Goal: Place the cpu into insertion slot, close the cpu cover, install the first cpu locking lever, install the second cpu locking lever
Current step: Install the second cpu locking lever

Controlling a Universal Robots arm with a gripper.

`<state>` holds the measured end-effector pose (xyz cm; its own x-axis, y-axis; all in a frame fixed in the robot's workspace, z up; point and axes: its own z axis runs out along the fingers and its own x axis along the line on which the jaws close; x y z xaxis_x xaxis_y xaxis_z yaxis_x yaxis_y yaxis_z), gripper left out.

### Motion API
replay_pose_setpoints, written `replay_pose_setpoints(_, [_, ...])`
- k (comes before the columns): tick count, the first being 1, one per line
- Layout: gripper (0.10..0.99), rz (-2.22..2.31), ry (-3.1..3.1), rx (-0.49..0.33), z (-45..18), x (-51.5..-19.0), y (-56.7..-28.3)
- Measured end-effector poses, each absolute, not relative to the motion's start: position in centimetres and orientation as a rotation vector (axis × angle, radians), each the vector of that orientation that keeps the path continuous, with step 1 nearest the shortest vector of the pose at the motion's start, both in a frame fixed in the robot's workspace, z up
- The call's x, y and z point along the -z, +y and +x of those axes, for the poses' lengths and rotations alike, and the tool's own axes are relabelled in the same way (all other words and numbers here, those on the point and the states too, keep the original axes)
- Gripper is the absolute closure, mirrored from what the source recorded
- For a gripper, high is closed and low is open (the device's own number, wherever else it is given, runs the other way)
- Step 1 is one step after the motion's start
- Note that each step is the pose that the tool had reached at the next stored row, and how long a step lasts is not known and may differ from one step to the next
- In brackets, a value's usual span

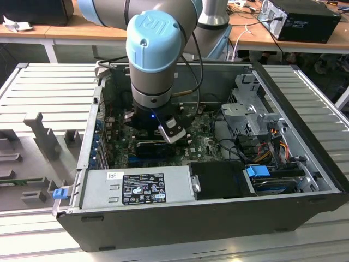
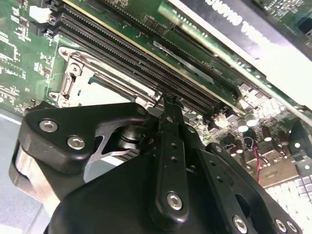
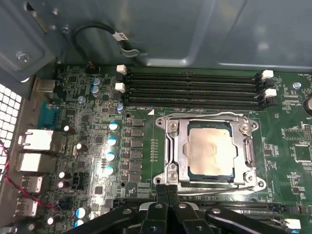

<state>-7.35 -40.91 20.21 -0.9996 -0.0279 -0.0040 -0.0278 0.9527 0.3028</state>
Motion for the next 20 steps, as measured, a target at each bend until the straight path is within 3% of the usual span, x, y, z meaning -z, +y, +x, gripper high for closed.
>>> replay_pose_setpoints(15, [0.98, 0.034, -3.1, 0.515, -7.7, -19.2, -40.0])
replay_pose_setpoints(20, [0.98, 0.033, -3.1, 0.516, -7.7, -20.7, -40.0])
